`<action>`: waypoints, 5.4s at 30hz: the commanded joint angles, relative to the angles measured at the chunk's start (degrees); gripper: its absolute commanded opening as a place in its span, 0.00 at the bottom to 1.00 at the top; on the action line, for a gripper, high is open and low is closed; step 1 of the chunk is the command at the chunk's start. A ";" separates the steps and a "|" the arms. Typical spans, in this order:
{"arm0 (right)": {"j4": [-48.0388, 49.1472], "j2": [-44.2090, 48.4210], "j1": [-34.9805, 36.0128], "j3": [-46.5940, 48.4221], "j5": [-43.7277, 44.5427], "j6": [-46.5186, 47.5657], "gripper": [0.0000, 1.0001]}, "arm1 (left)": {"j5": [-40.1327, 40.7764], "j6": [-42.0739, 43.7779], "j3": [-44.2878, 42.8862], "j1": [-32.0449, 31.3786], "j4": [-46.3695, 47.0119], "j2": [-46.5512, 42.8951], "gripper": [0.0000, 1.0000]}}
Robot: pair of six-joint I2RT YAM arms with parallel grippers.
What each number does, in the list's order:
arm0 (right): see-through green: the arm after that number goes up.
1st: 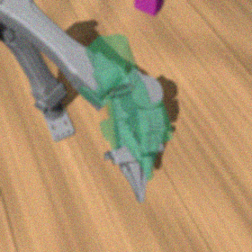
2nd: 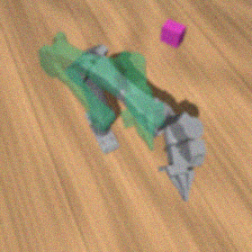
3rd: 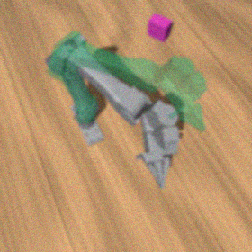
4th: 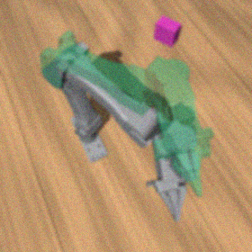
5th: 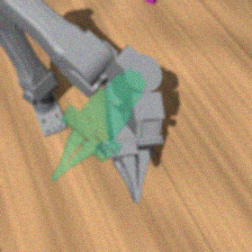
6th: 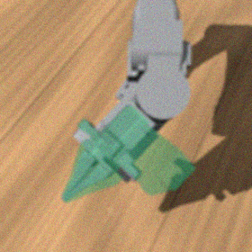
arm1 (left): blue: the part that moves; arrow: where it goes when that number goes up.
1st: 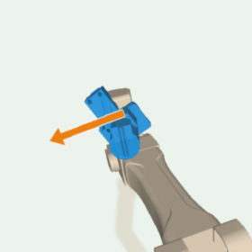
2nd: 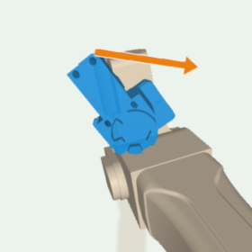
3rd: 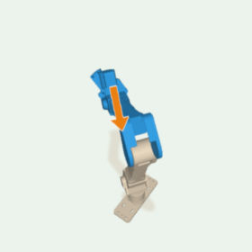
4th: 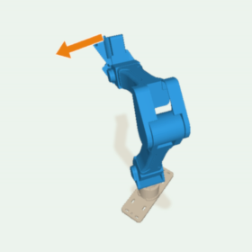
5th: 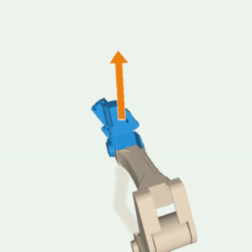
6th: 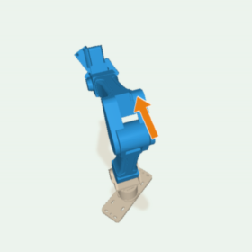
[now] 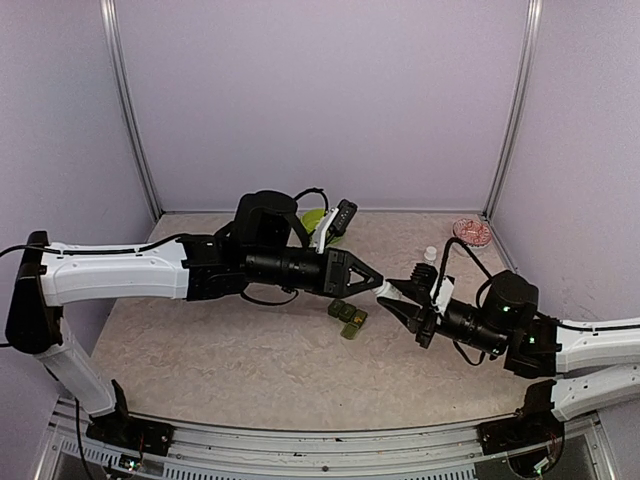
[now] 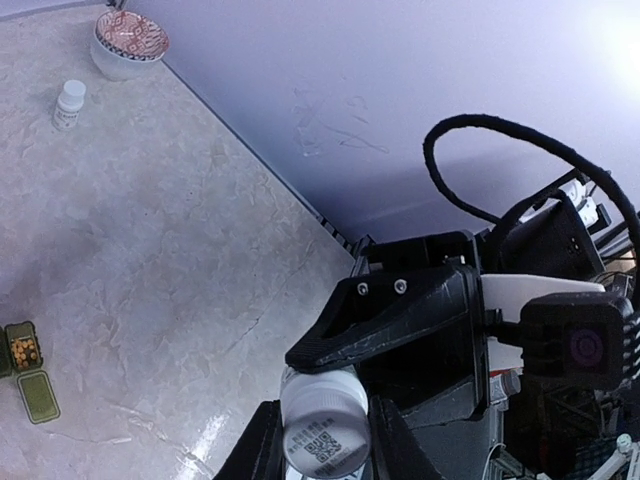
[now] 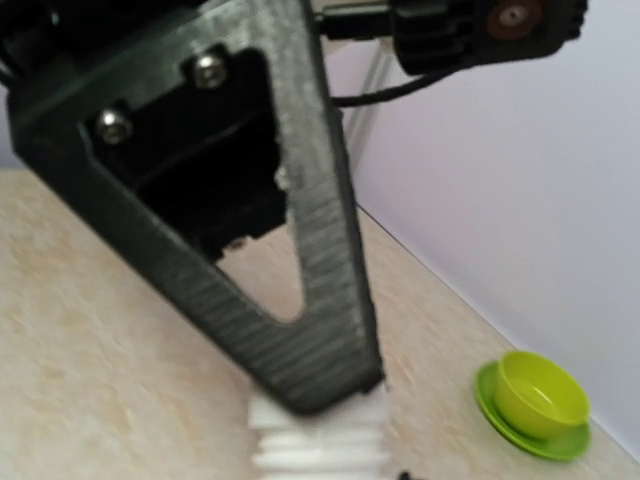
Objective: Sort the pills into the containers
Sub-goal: Close the lid of the pill bottle, then screw the lid of the pill bottle onto the pill bottle.
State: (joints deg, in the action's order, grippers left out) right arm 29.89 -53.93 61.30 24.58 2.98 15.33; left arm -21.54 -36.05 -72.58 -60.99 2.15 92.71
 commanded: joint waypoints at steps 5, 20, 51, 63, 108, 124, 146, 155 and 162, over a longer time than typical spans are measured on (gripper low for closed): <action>6.33 -2.61 4.79 2.74 12.34 7.39 0.14 | -1.55 -7.53 0.74 0.17 -3.10 3.02 0.25; 6.79 -0.41 7.35 3.01 10.21 4.34 0.14 | -3.75 -1.41 4.23 -0.61 2.92 1.75 0.25; -1.56 2.39 7.34 6.84 -1.15 -16.75 0.15 | -14.26 23.45 6.05 -3.33 4.25 -5.07 0.28; 0.15 3.91 7.35 5.29 -1.56 -17.11 0.15 | -15.49 24.78 7.63 -3.10 5.07 -5.06 0.39; 0.75 -5.99 7.34 11.18 9.20 -13.04 0.14 | 3.87 4.25 14.04 -3.34 22.69 -12.19 0.99; 0.45 -9.69 7.34 12.70 8.56 -12.60 0.14 | 2.34 4.04 12.65 -3.60 23.10 -11.05 0.99; 2.47 -15.19 7.34 13.22 1.38 -14.89 0.13 | 2.79 4.70 12.61 -3.68 22.89 -11.29 0.99; 5.25 -12.87 7.34 11.39 1.61 -14.73 0.13 | 3.94 4.81 14.18 -3.60 23.35 -12.92 0.99; 4.30 -5.66 7.34 9.01 7.49 -12.70 0.13 | 6.58 4.59 15.22 -3.53 22.13 -14.92 0.99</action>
State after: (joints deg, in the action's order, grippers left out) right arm 32.91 -63.66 68.51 34.85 6.39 1.43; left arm -16.34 -31.70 -57.67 -64.18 23.16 80.40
